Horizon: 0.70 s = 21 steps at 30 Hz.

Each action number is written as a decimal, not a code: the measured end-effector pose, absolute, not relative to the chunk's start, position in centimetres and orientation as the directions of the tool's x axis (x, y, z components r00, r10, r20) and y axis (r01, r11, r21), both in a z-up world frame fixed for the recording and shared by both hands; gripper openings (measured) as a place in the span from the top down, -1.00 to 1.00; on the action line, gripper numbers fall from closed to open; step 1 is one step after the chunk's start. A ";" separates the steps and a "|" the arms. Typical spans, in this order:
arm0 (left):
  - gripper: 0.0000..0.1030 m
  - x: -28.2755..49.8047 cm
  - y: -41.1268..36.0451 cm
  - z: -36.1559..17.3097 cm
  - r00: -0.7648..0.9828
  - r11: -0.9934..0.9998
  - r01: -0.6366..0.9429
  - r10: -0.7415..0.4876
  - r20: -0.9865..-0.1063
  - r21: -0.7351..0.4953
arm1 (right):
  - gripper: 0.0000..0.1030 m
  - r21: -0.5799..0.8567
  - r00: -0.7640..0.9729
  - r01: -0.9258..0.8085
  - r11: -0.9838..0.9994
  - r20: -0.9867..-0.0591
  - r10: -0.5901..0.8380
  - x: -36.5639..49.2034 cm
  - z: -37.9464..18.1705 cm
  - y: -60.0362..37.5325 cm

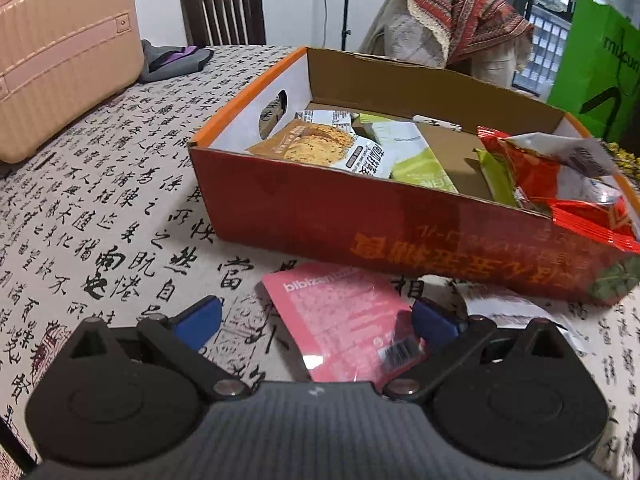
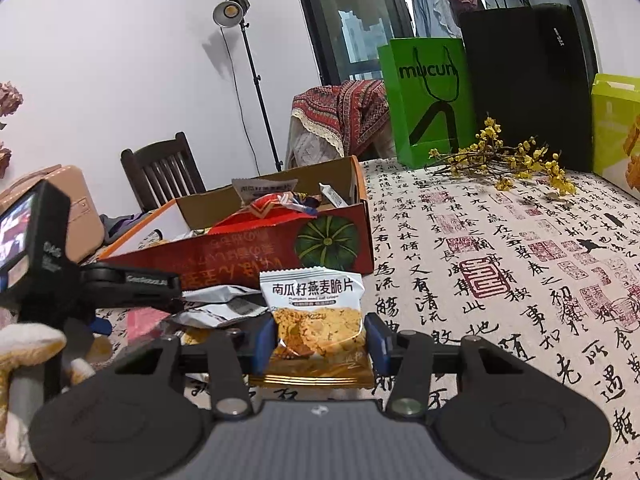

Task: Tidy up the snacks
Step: 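Grasp the pink bibizan packet with the left gripper while the right holds the cracker packet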

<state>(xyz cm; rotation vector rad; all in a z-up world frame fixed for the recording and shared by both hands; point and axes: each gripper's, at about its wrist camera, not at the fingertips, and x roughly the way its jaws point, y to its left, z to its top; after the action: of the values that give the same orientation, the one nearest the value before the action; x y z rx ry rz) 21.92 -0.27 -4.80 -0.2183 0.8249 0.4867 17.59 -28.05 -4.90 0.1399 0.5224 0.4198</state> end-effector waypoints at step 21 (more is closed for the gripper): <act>-1.00 20.3 2.1 -4.7 0.586 0.904 -0.428 0.291 -0.756 0.016 | 0.08 0.215 0.769 -0.376 0.901 -0.470 0.433 17.5 -4.9 -26.5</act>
<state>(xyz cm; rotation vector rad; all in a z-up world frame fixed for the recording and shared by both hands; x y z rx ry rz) 20.34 2.07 -4.70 -0.1751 0.8463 0.4214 17.51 -26.46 -4.93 0.1107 0.5364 0.4395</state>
